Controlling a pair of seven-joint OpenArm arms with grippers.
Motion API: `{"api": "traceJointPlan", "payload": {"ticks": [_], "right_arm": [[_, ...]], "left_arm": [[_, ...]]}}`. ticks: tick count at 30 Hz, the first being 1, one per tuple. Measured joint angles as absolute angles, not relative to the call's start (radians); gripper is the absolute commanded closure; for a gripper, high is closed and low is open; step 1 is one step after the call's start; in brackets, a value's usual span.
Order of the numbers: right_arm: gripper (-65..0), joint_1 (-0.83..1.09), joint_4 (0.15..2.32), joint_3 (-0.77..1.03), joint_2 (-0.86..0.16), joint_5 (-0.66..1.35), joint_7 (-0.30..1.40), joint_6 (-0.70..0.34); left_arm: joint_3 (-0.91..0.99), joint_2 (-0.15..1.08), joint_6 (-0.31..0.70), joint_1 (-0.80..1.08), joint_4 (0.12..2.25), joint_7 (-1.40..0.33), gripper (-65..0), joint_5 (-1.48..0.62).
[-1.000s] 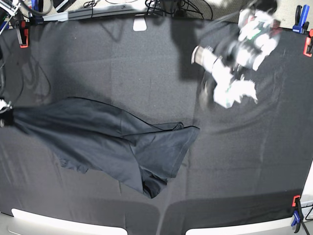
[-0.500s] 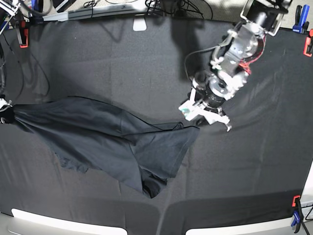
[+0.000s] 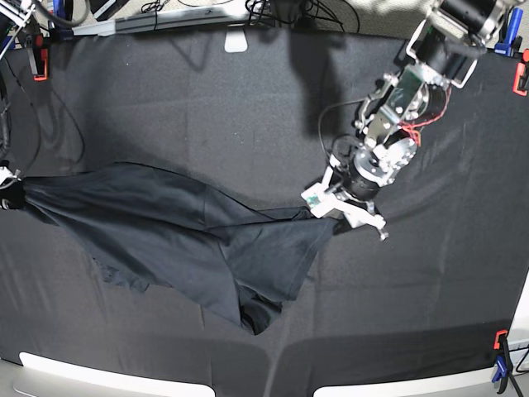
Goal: Layout the t-shirt on the table in an organized manner, then fold the t-shirt properly
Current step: 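Release the shirt with the right gripper and reach the left gripper toward it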
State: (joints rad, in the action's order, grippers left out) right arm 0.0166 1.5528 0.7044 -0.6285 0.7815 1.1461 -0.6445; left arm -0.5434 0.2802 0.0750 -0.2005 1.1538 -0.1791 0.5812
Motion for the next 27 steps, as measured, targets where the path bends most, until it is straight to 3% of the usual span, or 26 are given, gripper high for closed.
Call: {"api": "traceJointPlan", "payload": {"ticks": [3, 6, 11, 17, 21, 27], "right_arm": [[0.0, 0.017, 1.553, 0.704, -0.628, 0.782, 1.146, -0.644], [0.0, 0.017, 1.553, 0.704, -0.628, 0.783, 1.146, -0.644], [0.0, 0.017, 1.553, 0.704, -0.628, 0.854, 1.146, -0.644], [0.0, 0.014, 1.553, 0.704, -0.628, 0.887, 1.146, -0.645], [0.0, 0.014, 1.553, 0.704, -0.628, 0.908, 1.146, -0.644], [0.0, 0.015, 1.553, 0.704, -0.628, 0.932, 1.146, -0.645]], "left_arm": [[-0.543, 0.28, 0.075, -0.206, 1.153, -0.176, -16.1, 0.581], [-0.544, 0.281, 0.071, -0.205, 1.153, -0.157, 0.0, 0.573], [-0.552, 0.294, 0.017, -0.196, 1.21, -0.257, 0.0, 0.402], [-0.534, 0.421, -0.179, -0.193, 1.518, -0.413, 0.0, 0.227], [-0.454, 0.483, -0.18, -0.173, 1.724, -0.546, 0.0, 0.157], [-0.253, 0.523, -0.187, 0.03, 1.937, -0.578, 0.0, 0.16]]}}
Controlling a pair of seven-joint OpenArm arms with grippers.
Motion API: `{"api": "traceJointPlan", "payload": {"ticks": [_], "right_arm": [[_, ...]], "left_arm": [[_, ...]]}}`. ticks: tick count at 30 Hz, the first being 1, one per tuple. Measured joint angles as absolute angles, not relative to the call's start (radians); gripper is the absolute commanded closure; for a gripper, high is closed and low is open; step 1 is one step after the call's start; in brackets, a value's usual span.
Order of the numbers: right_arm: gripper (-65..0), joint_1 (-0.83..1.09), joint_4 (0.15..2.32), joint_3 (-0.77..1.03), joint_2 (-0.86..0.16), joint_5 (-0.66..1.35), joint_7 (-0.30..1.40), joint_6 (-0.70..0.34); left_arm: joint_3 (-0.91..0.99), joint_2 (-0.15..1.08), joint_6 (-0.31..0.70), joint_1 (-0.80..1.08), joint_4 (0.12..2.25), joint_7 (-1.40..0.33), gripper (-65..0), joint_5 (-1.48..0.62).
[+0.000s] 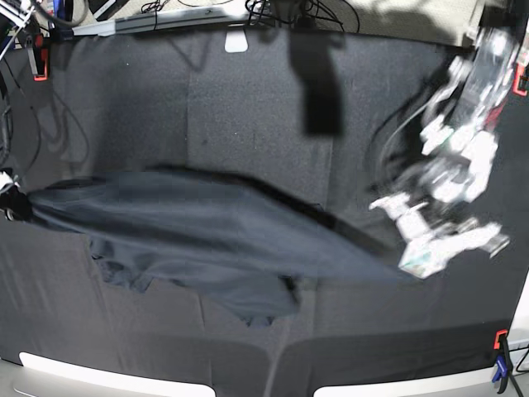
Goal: Layout the t-shirt on the table in an organized manner, then fold the t-shirt properly
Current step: 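Release the shirt with the right gripper and reach the left gripper toward it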
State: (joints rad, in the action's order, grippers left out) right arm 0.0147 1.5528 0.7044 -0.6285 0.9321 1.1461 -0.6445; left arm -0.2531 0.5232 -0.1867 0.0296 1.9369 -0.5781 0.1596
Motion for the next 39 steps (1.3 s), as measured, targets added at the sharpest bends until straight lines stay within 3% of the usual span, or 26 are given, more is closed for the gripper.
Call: {"api": "traceJointPlan", "payload": {"ticks": [6, 11, 12, 15, 17, 22, 24, 26, 39], "right_arm": [[0.0, 0.014, 1.553, 0.703, -0.628, 1.002, 1.147, -0.648], [0.0, 0.014, 1.553, 0.703, -0.628, 0.988, 1.146, -0.656], [-3.7, 0.014, 1.553, 0.703, -0.628, 0.98, 1.146, -0.656], [-24.5, 0.014, 1.553, 0.703, -0.629, 0.932, 1.146, -0.656], [-30.2, 0.014, 1.553, 0.703, -0.629, 0.923, 1.145, -0.656], [-30.2, 0.014, 1.553, 0.704, -0.634, 0.923, 1.142, -0.656], [-30.2, 0.012, 1.553, 0.704, -0.633, 0.921, 1.114, -0.656], [-30.2, 0.01, 1.553, 0.704, -0.634, 0.924, 1.104, -0.656], [-30.2, 0.011, 1.553, 0.704, -0.634, 0.935, 1.097, -0.656]], "left_arm": [[-0.106, 0.522, -0.195, 0.276, 2.119, -0.575, 0.0, 0.144], [-0.092, 0.525, -0.193, 0.433, 2.201, -0.508, 0.0, 0.133], [-0.092, 0.524, -0.192, 0.454, 2.203, -0.493, 0.0, 0.135], [-0.092, 0.524, -0.171, 0.474, 2.202, -0.498, 0.0, 0.135], [-0.091, 0.524, -0.103, 0.471, 2.202, -0.497, 0.0, 0.099], [-0.091, 0.479, 0.082, 0.468, 2.201, -0.468, -1.5, -0.066], [-0.091, 0.437, 0.132, 0.467, 2.194, -0.439, -15.2, -0.111], [-0.091, 0.392, 0.156, 0.45, 2.158, -0.43, -21.4, -0.141], [-0.089, 0.159, 0.211, 0.152, 1.628, -0.55, -21.3, -0.237]]}}
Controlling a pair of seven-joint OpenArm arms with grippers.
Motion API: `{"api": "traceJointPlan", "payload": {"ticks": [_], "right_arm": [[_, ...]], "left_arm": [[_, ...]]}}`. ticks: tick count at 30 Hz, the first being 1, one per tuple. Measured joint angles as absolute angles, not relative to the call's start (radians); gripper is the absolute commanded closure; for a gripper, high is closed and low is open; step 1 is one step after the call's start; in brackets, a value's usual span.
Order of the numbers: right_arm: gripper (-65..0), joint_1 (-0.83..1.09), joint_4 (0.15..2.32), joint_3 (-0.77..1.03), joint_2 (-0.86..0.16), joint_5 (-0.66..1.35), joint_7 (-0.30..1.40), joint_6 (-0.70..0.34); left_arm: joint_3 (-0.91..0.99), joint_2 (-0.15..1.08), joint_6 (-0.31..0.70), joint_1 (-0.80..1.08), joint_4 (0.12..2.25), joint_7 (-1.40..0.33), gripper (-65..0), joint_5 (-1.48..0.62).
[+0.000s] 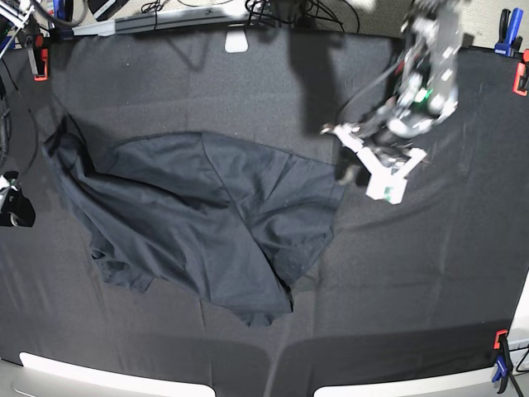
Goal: Layout the t-shirt on the table in an organized manner, then fold the t-shirt properly
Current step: 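Release the shirt with the right gripper and reach the left gripper toward it, then grasp a shirt edge with the left gripper and pull it toward the right gripper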
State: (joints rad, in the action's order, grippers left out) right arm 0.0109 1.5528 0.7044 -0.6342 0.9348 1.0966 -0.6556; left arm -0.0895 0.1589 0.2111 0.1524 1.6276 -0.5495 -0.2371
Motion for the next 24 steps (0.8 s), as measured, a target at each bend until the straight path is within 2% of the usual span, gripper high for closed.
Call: {"api": "traceJointPlan", "payload": {"ticks": [10, 11, 14, 15, 17, 20, 24], "right_arm": [[-30.1, 0.011, 1.553, 0.704, -0.634, 0.935, 1.093, -0.656], [-30.1, 0.011, 1.553, 0.704, -0.634, 0.935, 1.093, -0.656], [-30.1, 0.011, 1.553, 0.704, -0.634, 0.935, 1.093, -0.656], [-30.1, 0.011, 1.553, 0.704, -0.634, 0.935, 1.092, -0.656], [-30.1, 0.011, 1.553, 0.704, -0.634, 0.935, 1.089, -0.656], [-30.1, 0.011, 1.553, 0.704, -0.634, 0.935, 1.069, -0.656], [-30.1, 0.011, 1.553, 0.704, -0.634, 0.935, 1.066, -0.656]], "left_arm": [[-0.089, 0.149, 0.211, 0.088, 1.5, -0.535, -20.6, -0.237], [-0.089, 0.149, 0.211, 0.089, 1.5, -0.535, -17.7, -0.237], [-0.089, 0.149, 0.211, 0.088, 1.5, -0.577, 0.0, -0.24], [-0.089, 0.149, 0.212, 0.088, 1.501, -0.585, 0.0, -0.245], [-0.088, 0.149, 0.268, 0.086, 1.5, -0.626, 0.0, -0.287], [-0.084, 0.147, 0.452, 0.088, 1.497, -0.741, 0.0, -0.453], [-0.111, 0.078, 0.618, 0.091, 1.495, -0.906, 0.0, -0.635]]}}
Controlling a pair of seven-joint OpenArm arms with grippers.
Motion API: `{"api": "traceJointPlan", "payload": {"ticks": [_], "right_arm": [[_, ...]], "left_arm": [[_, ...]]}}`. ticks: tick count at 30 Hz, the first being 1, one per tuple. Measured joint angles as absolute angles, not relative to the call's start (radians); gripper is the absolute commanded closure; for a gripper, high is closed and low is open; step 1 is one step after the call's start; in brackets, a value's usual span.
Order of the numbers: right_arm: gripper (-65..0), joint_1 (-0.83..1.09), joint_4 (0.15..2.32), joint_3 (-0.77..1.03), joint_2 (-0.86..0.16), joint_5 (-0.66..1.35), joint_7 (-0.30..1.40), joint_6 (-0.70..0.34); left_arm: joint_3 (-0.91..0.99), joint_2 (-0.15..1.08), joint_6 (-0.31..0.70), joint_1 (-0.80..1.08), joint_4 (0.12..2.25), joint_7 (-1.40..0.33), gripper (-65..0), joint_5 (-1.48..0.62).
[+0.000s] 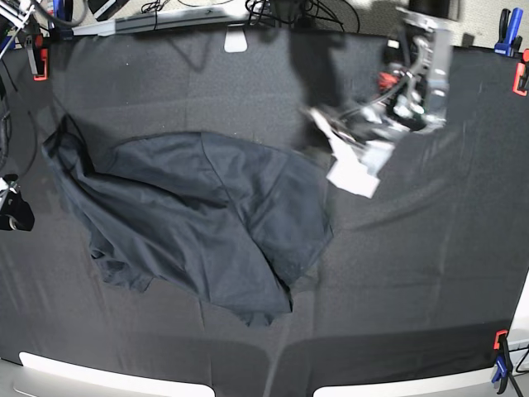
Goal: Layout the t-shirt on the table in an organized manner, then fold the t-shirt properly
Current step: 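Grasp a shirt edge with the left gripper and pull it toward the right gripper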
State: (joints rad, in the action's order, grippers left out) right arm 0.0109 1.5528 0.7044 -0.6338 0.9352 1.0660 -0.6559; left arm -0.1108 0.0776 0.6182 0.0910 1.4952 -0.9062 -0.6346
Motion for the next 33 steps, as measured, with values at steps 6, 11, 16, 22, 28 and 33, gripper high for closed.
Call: {"api": "traceJointPlan", "payload": {"ticks": [6, 11, 16, 22, 28, 33], "right_arm": [[-30.1, 0.011, 1.553, 0.704, -0.634, 0.936, 1.066, -0.656], [-30.1, 0.01, 1.553, 0.704, -0.633, 0.936, 1.065, -0.657], [-30.1, 0.01, 1.553, 0.704, -0.633, 0.951, 1.068, -0.656], [-30.1, 0.011, 1.553, 0.704, -0.627, 0.971, 1.076, -0.656], [-30.1, 0.011, 1.553, 0.704, -0.618, 0.973, 1.108, -0.656], [-30.1, 0.011, 1.553, 0.704, -0.617, 0.977, 1.109, -0.656]], "left_arm": [[-0.363, -0.025, 0.647, 0.092, 1.495, -0.938, 0.0, -0.65], [-0.661, -0.091, 0.635, 0.08, 1.497, -0.722, 0.0, -0.498], [-0.834, -0.073, 0.521, 0.024, 1.494, -0.671, 0.0, -0.339], [-0.883, -0.091, 0.524, -0.036, 1.494, -0.573, 0.0, -0.381], [-0.884, -0.086, 0.524, -0.109, 1.494, -0.609, -25.4, -0.376], [-0.844, -0.089, 0.474, -0.167, 1.494, -0.744, -25.6, -0.381]]}}
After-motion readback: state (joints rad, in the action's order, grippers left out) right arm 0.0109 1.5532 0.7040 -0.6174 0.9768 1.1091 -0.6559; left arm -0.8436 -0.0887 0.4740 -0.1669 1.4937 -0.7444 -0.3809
